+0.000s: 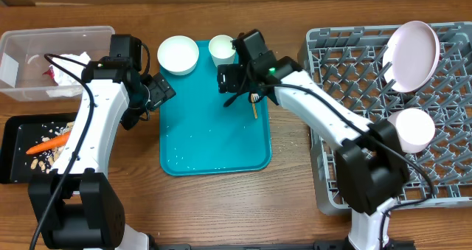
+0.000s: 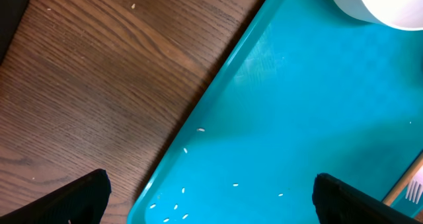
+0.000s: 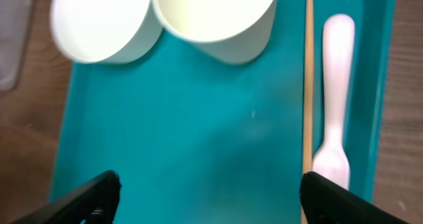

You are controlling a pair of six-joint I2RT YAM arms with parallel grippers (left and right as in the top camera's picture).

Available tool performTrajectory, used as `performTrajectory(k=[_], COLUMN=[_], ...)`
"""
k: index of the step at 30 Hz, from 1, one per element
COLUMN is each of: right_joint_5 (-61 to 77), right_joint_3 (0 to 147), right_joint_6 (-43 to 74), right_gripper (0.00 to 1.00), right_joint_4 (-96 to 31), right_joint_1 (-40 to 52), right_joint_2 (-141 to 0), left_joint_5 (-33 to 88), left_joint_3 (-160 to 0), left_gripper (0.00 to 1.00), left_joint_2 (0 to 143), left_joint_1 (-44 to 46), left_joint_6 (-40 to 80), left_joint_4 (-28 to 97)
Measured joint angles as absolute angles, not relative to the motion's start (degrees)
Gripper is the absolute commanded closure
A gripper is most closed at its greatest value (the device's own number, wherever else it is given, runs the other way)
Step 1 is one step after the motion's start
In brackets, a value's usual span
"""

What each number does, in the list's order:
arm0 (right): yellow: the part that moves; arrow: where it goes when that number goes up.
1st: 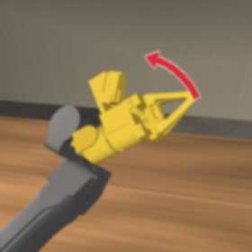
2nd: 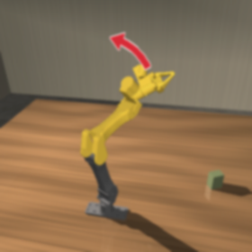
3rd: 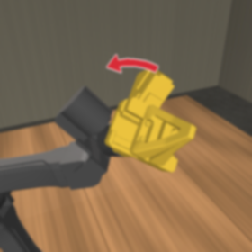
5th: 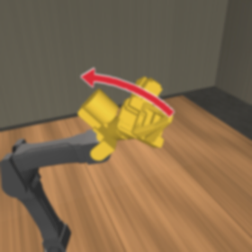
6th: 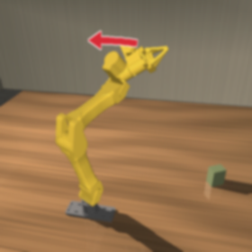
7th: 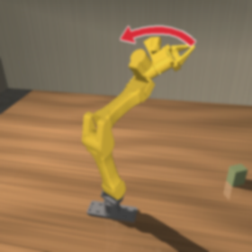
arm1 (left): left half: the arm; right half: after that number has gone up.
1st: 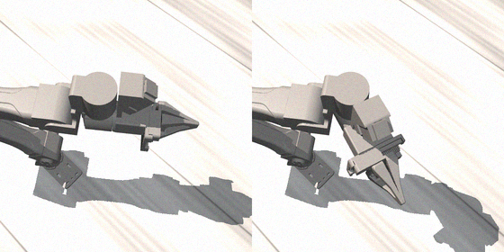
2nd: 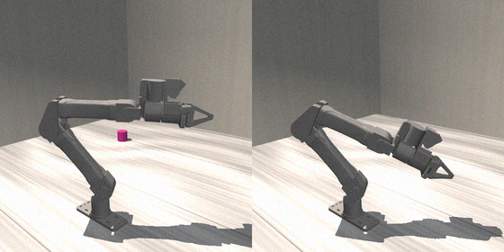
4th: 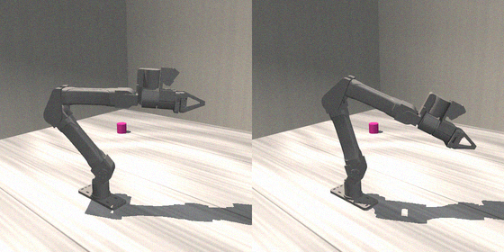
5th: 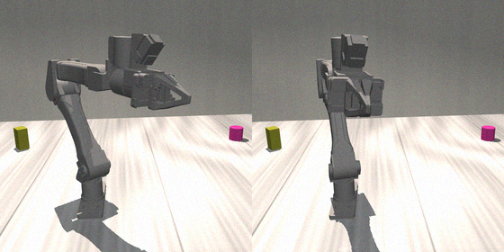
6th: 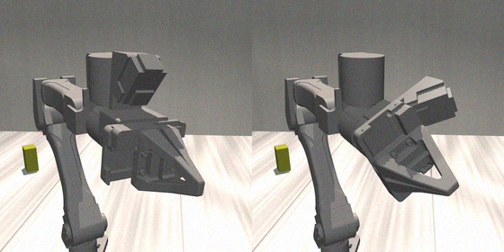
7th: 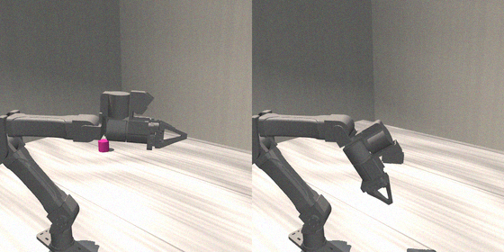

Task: Sort waste into correct bins and load items into the dishwasher rack
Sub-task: 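Move the right gripper back to the wooden chopstick on the teal tray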

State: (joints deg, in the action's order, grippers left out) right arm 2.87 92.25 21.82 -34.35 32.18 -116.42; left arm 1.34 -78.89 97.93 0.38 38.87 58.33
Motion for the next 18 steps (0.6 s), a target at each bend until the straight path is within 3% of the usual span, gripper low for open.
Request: performTrajectory(k=[18], right_joint_5=[-6.00], right_joint_3=[92.25], right_joint_6=[22.24], right_gripper=[0.17], right_joint_4=[-26.63], right_joint_1=[32.18], right_joint_2=[-124.64], left_joint_5=[1.21], left_joint_3=[-78.67], left_gripper=[0.00], left_joint_2=[97.93], left_joint_1=[0.38], left_joint_6=[38.87], left_joint_4=[58.26])
